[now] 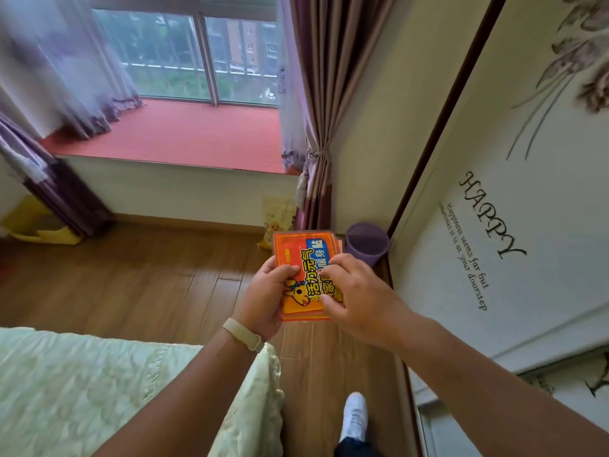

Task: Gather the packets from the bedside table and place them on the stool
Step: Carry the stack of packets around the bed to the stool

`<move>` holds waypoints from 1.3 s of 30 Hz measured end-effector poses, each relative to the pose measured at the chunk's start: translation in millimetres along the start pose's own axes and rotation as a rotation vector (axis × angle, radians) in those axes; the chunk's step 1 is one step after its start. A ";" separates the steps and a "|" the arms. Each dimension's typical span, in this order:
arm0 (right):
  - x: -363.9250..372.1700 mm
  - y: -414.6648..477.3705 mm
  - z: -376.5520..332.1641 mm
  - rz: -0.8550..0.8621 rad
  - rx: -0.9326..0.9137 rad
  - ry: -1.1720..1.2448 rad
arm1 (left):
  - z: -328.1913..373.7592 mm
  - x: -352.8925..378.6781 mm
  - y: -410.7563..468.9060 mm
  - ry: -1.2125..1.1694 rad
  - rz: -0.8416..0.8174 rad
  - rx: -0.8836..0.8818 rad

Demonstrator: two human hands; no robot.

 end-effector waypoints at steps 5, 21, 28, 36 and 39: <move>-5.8 46.2 67.2 -0.013 -0.014 0.035 | 25.4 23.1 61.4 0.017 0.060 -0.007; -53.6 200.4 249.5 -0.097 -0.215 0.108 | 117.5 107.9 226.7 -0.025 0.277 0.053; -35.4 278.5 242.7 -0.154 -0.336 0.128 | 155.5 67.7 249.1 -0.110 0.388 0.121; 19.9 390.7 200.2 -0.228 -0.464 0.116 | 201.6 -33.5 278.4 -0.267 0.495 0.165; 42.2 441.0 179.3 -0.239 -0.492 0.123 | 229.4 -77.8 292.5 -0.319 0.512 0.178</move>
Point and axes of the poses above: each hand's wrist, its own y-axis towards the middle knuckle, its own x-axis out of the palm, z = x × y, the point moved 3 cm from there along y, towards the middle knuckle, and after that the axes turned 10 degrees about -x, right-handed, at the moved point
